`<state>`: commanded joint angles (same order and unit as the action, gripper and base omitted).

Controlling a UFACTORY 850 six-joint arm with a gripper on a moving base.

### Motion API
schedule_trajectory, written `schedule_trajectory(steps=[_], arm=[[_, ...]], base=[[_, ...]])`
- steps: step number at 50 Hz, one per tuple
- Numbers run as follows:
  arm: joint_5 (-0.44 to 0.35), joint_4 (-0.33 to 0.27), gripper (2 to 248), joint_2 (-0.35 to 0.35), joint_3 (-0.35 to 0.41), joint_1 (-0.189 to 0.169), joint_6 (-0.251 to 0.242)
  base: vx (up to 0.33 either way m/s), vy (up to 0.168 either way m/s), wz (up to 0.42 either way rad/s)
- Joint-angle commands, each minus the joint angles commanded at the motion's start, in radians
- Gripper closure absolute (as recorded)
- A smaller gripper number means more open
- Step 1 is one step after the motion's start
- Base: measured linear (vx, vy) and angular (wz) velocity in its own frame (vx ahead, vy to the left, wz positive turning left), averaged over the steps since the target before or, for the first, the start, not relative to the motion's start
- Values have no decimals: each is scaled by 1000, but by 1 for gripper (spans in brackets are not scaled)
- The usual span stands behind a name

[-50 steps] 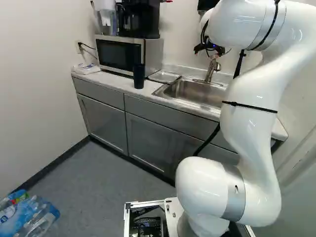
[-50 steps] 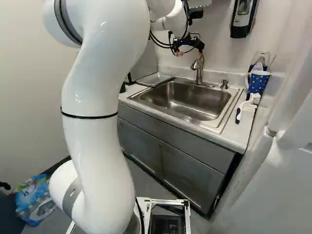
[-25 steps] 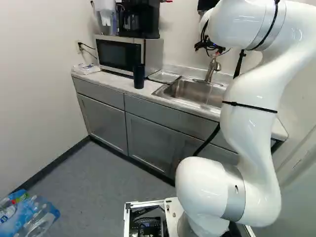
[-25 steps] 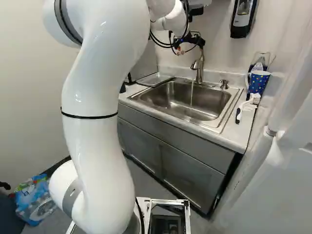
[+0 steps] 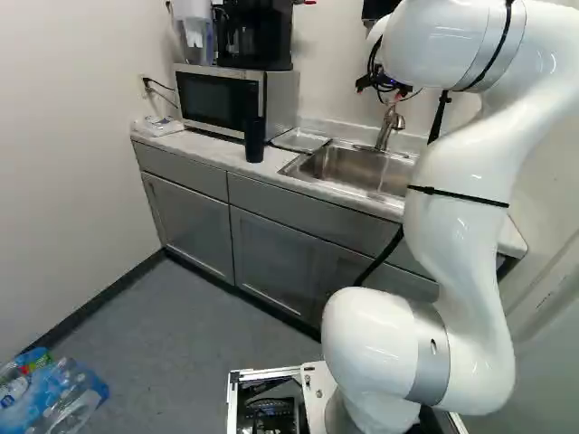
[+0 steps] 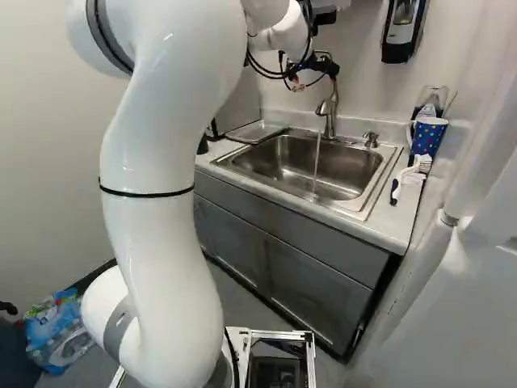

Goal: Rinse the cup and place it in the tray

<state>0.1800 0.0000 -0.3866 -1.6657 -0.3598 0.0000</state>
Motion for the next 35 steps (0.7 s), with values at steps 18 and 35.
schedule_trajectory(steps=[18,35], arm=[[0,0,3,67,79,35,0],[4,0,3,138,161,65,0]], base=[[0,0,0],[0,0,0]])
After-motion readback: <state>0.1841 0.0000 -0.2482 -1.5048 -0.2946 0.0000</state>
